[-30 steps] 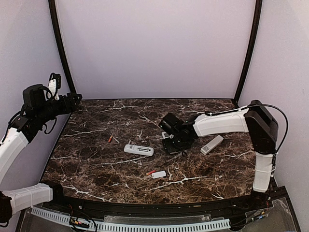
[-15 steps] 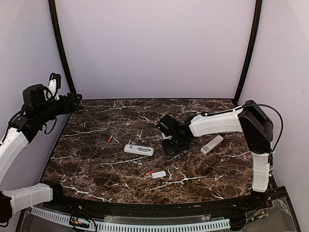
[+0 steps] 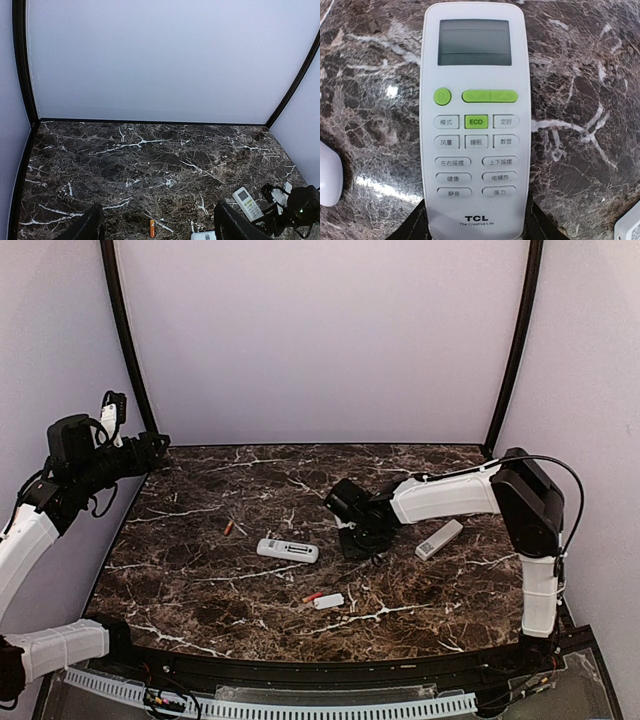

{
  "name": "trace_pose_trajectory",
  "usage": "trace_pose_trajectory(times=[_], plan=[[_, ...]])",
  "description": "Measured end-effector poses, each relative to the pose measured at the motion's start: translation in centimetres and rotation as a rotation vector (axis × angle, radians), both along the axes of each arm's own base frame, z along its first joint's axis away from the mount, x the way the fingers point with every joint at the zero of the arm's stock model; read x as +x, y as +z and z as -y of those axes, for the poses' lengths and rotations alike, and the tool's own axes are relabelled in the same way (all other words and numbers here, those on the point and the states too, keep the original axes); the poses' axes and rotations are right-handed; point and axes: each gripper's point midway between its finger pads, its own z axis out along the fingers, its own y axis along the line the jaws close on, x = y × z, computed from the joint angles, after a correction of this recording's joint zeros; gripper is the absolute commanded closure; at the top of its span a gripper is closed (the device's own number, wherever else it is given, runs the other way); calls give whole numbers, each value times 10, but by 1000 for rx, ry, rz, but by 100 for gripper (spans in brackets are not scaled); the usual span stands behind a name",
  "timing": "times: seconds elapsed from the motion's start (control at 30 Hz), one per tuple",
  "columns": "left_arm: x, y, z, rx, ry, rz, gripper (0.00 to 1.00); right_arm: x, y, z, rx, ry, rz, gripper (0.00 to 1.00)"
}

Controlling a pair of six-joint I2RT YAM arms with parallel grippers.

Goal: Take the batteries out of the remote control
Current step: Pick up the remote control from the center of the board.

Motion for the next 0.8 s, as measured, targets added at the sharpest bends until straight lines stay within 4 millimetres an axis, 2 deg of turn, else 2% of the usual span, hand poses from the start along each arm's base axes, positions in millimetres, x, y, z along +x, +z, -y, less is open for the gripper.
trace_pose_trajectory(times=[0.1, 0.4, 0.53, 0.67, 0.8], plan=[[0, 0, 0, 0, 0, -1, 26, 1, 0, 0, 6, -6, 6, 69], [1, -2, 1, 0, -6, -8, 26, -5, 6, 9, 139, -8, -15, 75], [2, -6, 13, -16, -71, -21, 27, -1, 30, 12, 267, 10, -23, 77], [3, -8, 34, -38, -185, -26, 28, 0, 68, 3, 436, 91, -23, 78], [-8, -20, 80, -15, -380, -51, 29, -14, 100, -19, 580, 250, -48, 80]])
